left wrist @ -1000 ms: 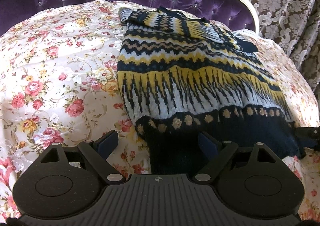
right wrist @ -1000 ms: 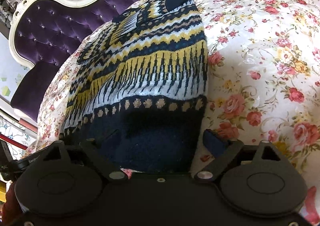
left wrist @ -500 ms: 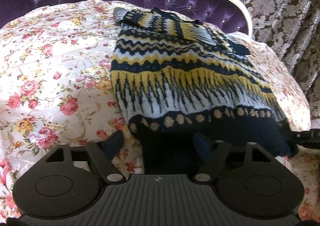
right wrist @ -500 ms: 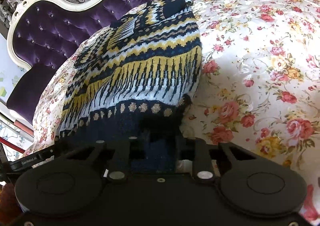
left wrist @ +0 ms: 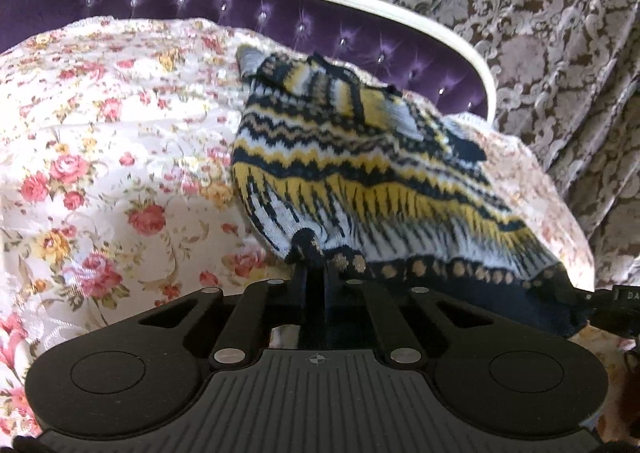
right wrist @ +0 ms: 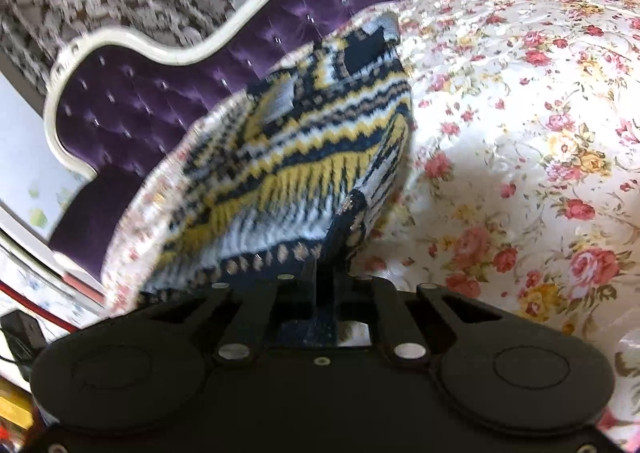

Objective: Fold small clothes

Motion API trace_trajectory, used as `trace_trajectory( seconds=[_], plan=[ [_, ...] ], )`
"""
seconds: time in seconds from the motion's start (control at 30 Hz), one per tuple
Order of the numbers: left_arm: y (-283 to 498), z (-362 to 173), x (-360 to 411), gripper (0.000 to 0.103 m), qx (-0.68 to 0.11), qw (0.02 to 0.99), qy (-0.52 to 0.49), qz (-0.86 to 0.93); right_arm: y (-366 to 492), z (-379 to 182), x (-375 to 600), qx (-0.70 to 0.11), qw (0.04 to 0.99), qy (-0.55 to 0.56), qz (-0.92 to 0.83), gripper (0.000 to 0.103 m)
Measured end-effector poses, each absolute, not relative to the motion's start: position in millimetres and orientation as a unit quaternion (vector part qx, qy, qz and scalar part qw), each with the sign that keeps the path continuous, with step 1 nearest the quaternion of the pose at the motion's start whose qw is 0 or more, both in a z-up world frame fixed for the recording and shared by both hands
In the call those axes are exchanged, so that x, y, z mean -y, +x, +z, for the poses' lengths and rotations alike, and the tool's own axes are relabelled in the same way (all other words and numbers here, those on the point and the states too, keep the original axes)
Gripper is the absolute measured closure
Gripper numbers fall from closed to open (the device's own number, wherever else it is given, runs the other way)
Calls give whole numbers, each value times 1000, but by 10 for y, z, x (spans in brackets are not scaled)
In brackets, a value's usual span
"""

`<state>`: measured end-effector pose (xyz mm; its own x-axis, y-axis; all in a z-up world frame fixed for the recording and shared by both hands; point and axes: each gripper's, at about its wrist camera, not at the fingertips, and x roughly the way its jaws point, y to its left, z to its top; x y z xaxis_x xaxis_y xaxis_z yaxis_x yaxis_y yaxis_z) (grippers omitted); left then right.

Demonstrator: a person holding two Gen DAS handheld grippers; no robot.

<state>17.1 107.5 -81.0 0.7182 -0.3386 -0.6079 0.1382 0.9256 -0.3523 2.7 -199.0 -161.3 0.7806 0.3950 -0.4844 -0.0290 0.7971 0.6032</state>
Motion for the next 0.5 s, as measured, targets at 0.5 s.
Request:
trace_trajectory(
  seconds=[0.5],
  plan=[
    [291, -414, -1102, 98, -311, 922, -178, -150, 204, -1291, 2212, -265, 894, 330, 144, 85]
  ],
)
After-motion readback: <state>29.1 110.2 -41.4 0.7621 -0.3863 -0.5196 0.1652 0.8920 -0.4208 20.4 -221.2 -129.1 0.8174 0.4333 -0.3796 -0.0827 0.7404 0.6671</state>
